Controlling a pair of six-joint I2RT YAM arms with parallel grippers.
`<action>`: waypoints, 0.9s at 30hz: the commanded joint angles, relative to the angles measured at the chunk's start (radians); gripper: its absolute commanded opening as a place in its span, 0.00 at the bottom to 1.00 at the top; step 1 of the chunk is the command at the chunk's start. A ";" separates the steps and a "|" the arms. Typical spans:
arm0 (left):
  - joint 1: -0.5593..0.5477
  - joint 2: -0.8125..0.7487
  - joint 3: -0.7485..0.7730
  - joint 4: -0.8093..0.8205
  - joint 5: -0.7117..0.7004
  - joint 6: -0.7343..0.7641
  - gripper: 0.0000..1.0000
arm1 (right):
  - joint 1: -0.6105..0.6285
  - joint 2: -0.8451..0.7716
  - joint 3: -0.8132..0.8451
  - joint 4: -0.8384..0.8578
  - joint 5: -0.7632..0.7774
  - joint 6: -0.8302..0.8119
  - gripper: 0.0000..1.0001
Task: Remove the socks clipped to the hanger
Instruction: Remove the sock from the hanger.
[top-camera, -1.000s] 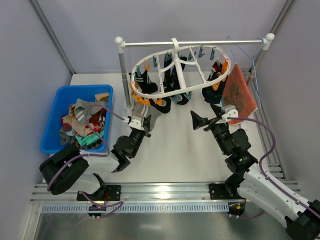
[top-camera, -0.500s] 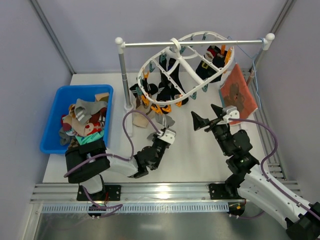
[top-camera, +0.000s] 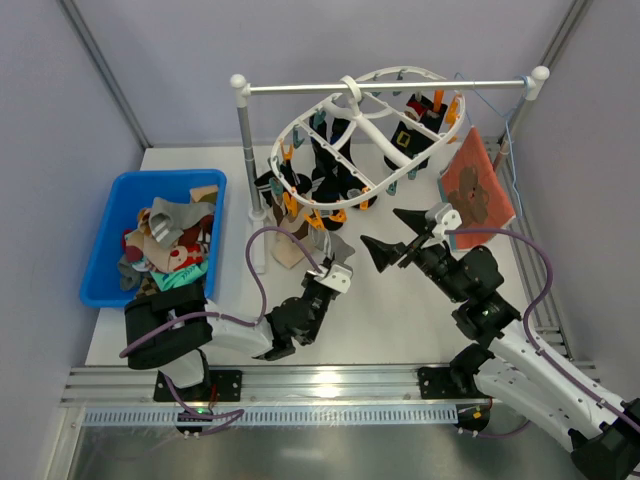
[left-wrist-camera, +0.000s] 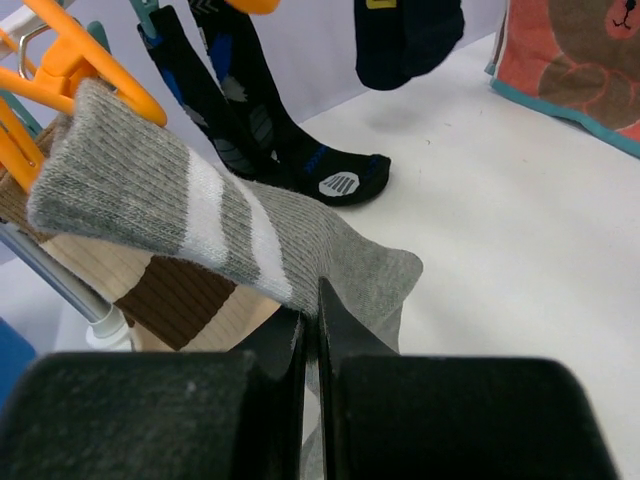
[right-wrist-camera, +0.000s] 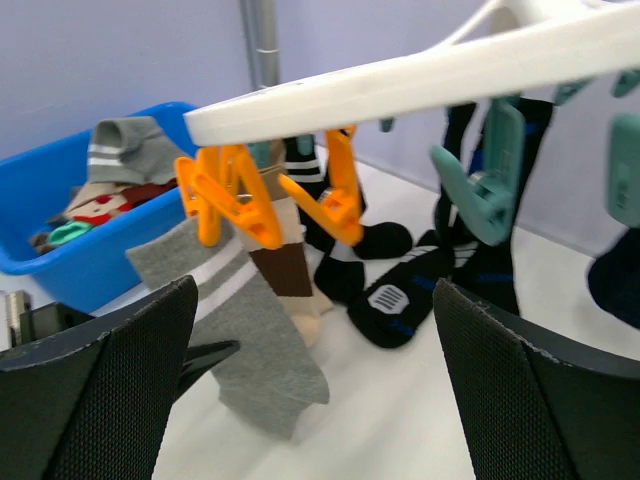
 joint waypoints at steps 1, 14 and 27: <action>0.016 -0.055 -0.031 0.254 0.002 -0.008 0.00 | 0.000 0.061 0.112 -0.016 -0.185 0.033 1.00; 0.044 0.001 -0.020 0.254 0.085 0.012 0.00 | 0.243 0.293 0.464 -0.192 -0.076 -0.023 1.00; 0.061 0.009 -0.025 0.241 0.116 0.037 0.00 | 0.295 0.403 0.577 -0.243 -0.016 0.027 1.00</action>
